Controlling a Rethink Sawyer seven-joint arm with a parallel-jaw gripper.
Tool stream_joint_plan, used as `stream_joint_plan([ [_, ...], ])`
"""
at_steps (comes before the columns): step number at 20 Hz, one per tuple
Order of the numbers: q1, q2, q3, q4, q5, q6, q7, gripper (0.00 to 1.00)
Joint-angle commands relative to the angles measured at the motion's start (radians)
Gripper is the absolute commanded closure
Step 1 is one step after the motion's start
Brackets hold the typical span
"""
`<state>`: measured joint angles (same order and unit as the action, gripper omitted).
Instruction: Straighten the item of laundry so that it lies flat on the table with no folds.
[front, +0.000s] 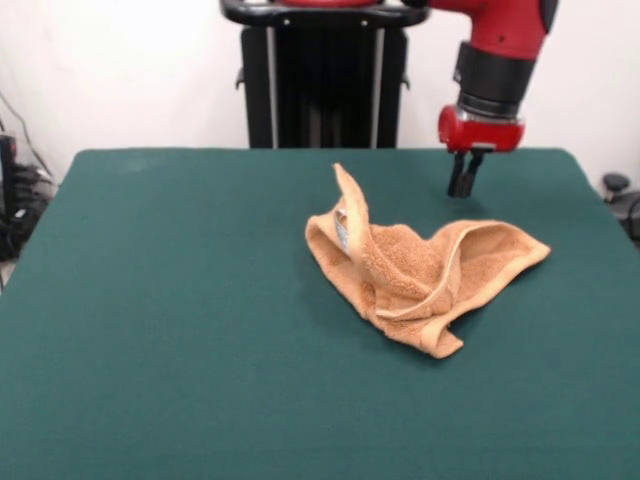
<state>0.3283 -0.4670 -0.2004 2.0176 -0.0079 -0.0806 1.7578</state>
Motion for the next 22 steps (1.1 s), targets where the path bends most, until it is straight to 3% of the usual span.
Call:
stream_joint_plan([
  [1, 0.041, 0.033, -0.003, -0.059, 0.096, -0.04, 0.226, 1.0],
  [17, 0.031, 0.034, 0.005, -0.052, 0.119, -0.058, 0.234, 1.0],
  [18, 0.03, 0.037, 0.003, -0.049, 0.121, -0.079, 0.238, 0.0],
  [22, 0.035, 0.039, -0.005, -0.051, 0.123, -0.095, 0.238, 0.0],
])
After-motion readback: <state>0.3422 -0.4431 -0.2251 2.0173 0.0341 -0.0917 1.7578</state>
